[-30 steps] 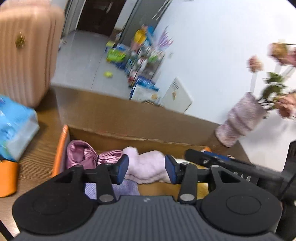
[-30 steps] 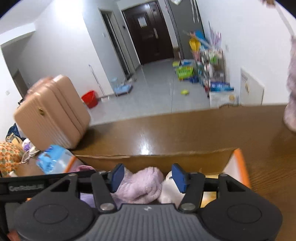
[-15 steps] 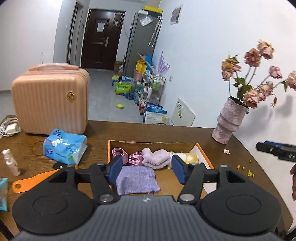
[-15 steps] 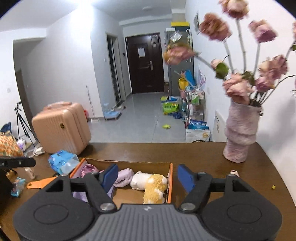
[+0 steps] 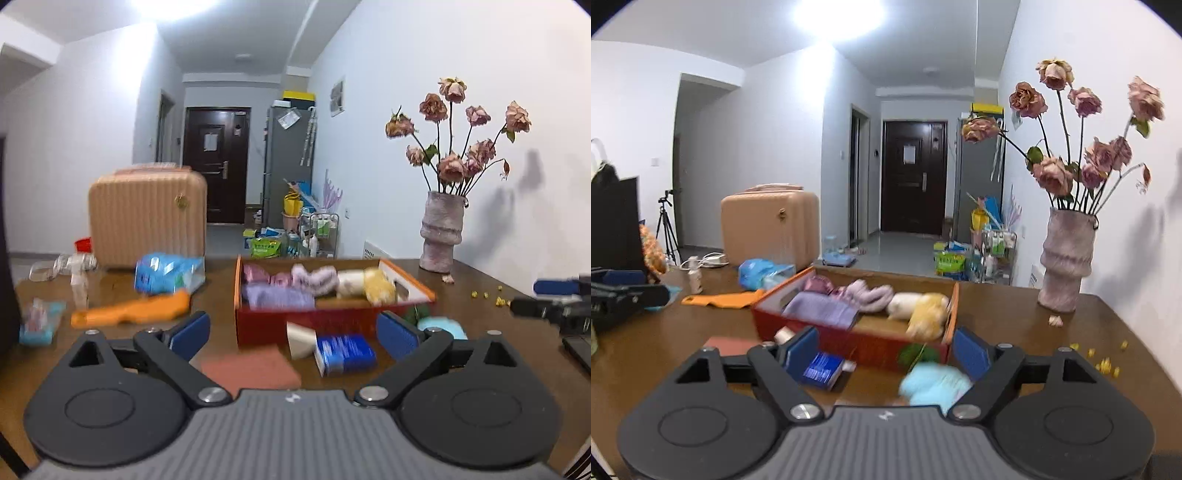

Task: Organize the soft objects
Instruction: 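Move both tools out of the box to the light-blue fluffy plush toy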

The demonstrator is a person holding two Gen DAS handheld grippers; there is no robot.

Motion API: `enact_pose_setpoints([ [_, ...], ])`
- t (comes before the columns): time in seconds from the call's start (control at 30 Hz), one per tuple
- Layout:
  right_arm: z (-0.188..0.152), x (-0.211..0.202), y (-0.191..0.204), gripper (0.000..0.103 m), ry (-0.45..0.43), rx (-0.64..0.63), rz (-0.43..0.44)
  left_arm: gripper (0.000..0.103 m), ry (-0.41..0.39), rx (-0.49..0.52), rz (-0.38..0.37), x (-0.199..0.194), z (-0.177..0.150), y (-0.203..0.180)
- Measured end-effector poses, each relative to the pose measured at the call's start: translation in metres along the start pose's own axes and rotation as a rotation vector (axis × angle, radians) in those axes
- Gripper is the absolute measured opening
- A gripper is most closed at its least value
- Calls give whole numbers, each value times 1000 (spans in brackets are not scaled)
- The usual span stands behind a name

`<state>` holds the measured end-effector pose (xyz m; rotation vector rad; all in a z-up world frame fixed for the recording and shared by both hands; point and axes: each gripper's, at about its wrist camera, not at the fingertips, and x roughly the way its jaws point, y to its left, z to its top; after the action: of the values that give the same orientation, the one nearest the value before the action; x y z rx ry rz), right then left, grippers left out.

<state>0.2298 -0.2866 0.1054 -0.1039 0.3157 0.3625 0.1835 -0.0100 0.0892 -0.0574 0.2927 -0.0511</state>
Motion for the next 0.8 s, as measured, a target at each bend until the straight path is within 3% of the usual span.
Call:
enact_pose_setpoints([
  [0.1, -46, -15, 18, 80, 26, -8, -53, 99, 37, -1, 32, -12, -43, -5],
  [0.3, -96, -47, 25, 80, 86, 156, 4, 99, 125, -8, 19, -34, -87, -9],
  [0.53, -97, -43, 20, 78, 86, 171, -29, 99, 126, 4, -25, -20, -77, -23],
  [0.8, -76, 3, -31, 76, 122, 311, -55, 99, 145, -14, -142, 36, -40, -38],
])
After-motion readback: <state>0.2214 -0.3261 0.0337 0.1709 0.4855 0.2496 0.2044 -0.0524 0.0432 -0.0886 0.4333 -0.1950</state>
